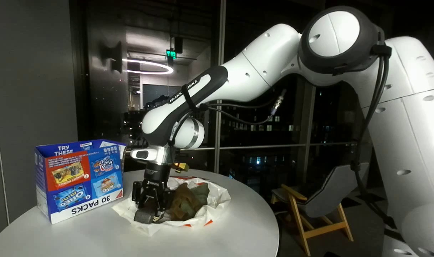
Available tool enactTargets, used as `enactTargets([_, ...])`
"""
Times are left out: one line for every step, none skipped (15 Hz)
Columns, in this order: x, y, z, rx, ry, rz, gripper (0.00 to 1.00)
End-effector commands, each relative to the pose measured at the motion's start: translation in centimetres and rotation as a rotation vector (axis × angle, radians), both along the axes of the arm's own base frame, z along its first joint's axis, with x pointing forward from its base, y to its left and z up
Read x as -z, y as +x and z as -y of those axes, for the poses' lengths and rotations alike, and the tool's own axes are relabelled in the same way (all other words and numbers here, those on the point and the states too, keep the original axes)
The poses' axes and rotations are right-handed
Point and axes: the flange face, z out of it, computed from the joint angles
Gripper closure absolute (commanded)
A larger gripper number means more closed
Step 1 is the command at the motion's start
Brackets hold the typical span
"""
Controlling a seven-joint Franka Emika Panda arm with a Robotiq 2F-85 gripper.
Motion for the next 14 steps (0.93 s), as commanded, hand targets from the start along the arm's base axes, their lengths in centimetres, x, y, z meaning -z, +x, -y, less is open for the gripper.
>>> enactTargets([0.3,0.3,0.3,-0.011,-0.038,0.074,0.62])
enactTargets([0.3,0.2,0.3,-0.016,-0.066,0.097,0.62])
enactTargets([0.3,0.2,0.2,-0.022,-0.101,0.130,0.62])
enactTargets([0.3,0.1,0.1,-0.028,-0.129,0.168,0.62])
enactTargets([0.2,0.0,-0.1,-0.039,-0.163,0.213,0.62])
enactTargets([0.1,-0.2,-0.3,-0.053,-0.196,0.256,0.62])
enactTargets([0.1,-0.3,-0.6,-0.066,-0.231,0.293,0.62])
enactTargets([0.2,-0.4,-0.9,-0.073,-0.252,0.320,0.62])
enactTargets([0.2,-0.5,-1.2,-0.073,-0.269,0.344,0.62])
enactTargets([0.3,-0.8,-1.6,-0.077,-0.275,0.353,0.62])
enactTargets([0.3,-0.9,-1.9,-0.069,-0.283,0.359,0.62])
enactTargets([0.4,-1.1,-2.2,-0.062,-0.284,0.363,0.62])
enactTargets([0.4,-1.3,-2.5,-0.040,-0.269,0.350,0.62])
enactTargets([0.4,-1.4,-2.8,0.002,-0.233,0.308,0.62])
